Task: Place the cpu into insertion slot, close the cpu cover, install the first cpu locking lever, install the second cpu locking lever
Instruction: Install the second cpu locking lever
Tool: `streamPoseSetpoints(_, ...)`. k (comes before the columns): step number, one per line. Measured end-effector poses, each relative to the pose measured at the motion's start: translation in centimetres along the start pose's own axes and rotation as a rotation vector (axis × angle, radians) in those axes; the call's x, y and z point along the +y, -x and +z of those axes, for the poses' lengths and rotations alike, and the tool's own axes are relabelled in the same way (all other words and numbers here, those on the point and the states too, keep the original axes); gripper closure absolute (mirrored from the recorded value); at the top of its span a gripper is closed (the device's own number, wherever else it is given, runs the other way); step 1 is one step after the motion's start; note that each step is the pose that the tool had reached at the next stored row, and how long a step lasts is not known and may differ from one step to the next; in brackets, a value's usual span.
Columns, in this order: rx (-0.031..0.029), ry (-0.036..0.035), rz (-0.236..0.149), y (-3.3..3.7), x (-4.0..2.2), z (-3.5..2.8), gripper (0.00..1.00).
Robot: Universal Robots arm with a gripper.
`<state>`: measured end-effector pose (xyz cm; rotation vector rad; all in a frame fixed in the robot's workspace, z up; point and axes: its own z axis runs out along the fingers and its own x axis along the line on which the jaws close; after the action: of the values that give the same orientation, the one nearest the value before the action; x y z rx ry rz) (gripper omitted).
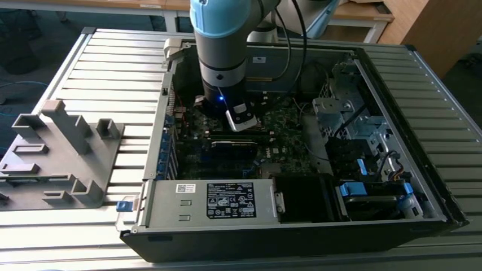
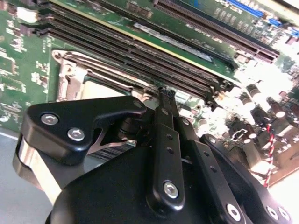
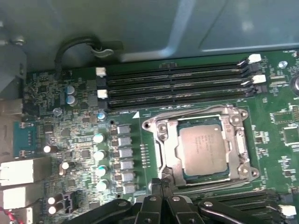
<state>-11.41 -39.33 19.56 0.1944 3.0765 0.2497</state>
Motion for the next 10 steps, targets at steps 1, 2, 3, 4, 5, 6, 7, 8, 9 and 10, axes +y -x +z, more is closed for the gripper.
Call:
streamPoseSetpoints(1,-0.0002,0.0001,0.000,-0.14,-0.03,0.07,0.89)
streamPoseSetpoints(2,-0.0002,0.0000,0.000,-0.25,-0.06,0.15,0.89)
streamPoseSetpoints(3,-0.0001,-0.0001,0.000,-0.34,-0.09,0.22,0.89)
streamPoseSetpoints(4,-0.0001,-0.0002,0.000,-0.40,-0.11,0.26,0.89)
streamPoseSetpoints(5,0.0000,-0.0002,0.000,-0.41,-0.11,0.27,0.89)
streamPoseSetpoints(6,0.0000,-0.0002,0.000,-0.42,-0.11,0.27,0.89)
streamPoseSetpoints(7,0.0000,-0.0002,0.000,-0.42,-0.11,0.27,0.89)
streamPoseSetpoints(8,-0.0001,0.0000,0.000,-0.42,-0.11,0.26,0.89)
streamPoseSetpoints(9,-0.0001,0.0000,0.000,-0.42,-0.10,0.19,0.89)
streamPoseSetpoints(10,-0.0003,0.0002,0.000,-0.42,-0.08,0.08,0.89)
